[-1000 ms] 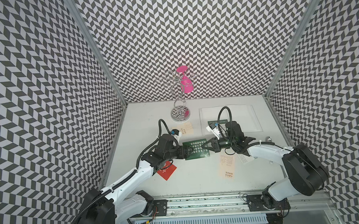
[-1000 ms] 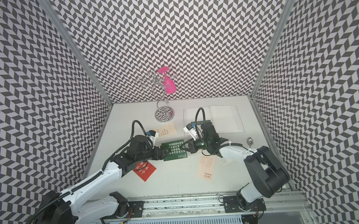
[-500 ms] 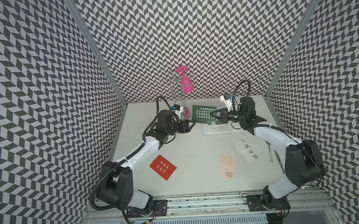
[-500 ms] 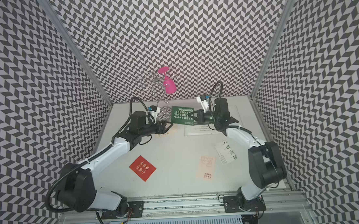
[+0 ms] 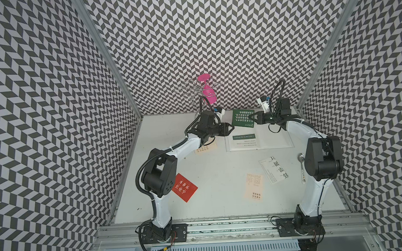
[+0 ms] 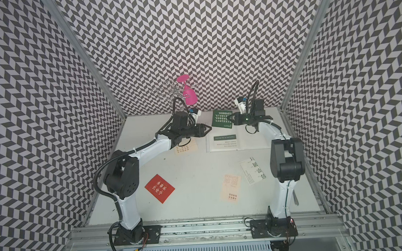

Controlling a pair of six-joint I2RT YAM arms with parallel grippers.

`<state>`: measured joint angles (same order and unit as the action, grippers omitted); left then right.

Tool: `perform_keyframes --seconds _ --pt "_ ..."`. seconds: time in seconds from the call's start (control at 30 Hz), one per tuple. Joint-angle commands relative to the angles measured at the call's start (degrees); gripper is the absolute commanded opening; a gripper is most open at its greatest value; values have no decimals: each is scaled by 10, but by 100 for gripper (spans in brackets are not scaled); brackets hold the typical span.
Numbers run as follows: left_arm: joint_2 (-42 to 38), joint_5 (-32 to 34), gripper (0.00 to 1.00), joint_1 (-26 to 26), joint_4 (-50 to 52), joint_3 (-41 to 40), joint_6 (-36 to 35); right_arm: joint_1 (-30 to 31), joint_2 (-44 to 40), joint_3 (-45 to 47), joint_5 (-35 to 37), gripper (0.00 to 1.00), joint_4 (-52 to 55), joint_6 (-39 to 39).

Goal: Place the photos into the photo albums
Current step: Insert the photo into the photo album.

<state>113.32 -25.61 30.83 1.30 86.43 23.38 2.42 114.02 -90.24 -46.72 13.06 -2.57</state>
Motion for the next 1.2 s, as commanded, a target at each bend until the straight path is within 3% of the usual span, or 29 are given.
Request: perform_keyframes --seconds 0.0,0.13,0.3,0.43,1.17 --pt "41 9 43 10 -2 51 -5 -3 31 -53 40 0 75 78" --pt "95 10 32 18 -7 97 -2 -19 69 -95 46 0 104 101" --pt "150 -4 11 20 7 154 3 -47 99 -119 35 0 120 104" --pt "179 2 5 19 11 184 1 -61 109 -125 56 0 140 122" --pt "313 12 10 13 58 275 1 -128 116 -132 69 0 149 106"
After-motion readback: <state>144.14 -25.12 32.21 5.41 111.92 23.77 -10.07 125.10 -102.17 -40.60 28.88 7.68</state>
